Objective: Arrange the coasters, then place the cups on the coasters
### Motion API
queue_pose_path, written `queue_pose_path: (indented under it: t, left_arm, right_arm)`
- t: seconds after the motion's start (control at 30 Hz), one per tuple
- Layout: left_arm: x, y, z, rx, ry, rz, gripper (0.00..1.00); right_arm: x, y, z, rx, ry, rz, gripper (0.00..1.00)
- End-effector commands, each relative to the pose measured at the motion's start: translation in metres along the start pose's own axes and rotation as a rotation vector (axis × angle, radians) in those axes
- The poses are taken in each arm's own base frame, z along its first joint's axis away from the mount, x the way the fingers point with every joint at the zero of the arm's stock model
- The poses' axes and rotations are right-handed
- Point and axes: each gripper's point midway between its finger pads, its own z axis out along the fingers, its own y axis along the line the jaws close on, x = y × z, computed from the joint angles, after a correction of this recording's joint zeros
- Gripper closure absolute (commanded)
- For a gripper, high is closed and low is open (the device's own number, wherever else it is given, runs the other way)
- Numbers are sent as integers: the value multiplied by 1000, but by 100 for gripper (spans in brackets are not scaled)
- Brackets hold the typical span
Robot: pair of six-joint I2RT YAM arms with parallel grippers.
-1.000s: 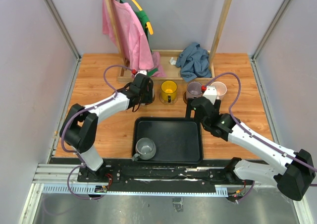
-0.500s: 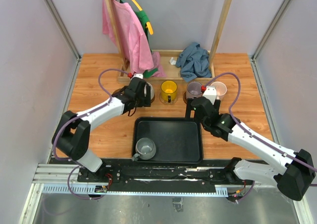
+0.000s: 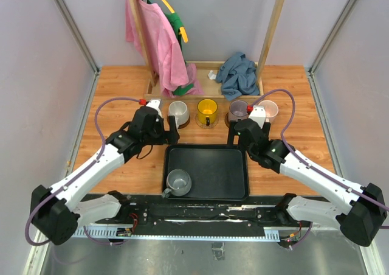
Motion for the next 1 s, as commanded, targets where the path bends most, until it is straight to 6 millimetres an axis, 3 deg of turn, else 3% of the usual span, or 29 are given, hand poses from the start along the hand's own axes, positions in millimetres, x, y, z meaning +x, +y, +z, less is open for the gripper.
queue_pose_path:
  t: [0.0, 0.27, 0.57, 0.73, 0.97]
  left_arm:
    - [48, -8, -30, 61, 172, -3, 0]
    - [103, -17, -70, 52, 336, -32, 0]
    - [141, -24, -108, 150, 422, -103, 0]
    - [155, -29, -119, 208, 469, -121, 3]
    - [178, -26, -117, 196, 552, -83, 6]
  right_arm:
    - [-3, -6, 4, 25, -1, 23, 1]
    - [8, -2, 11, 14, 42, -8, 1]
    - [18, 3, 15, -4, 82, -26, 1]
    - [19, 3, 15, -8, 84, -22, 0]
    - [19, 0, 12, -2, 79, -13, 1]
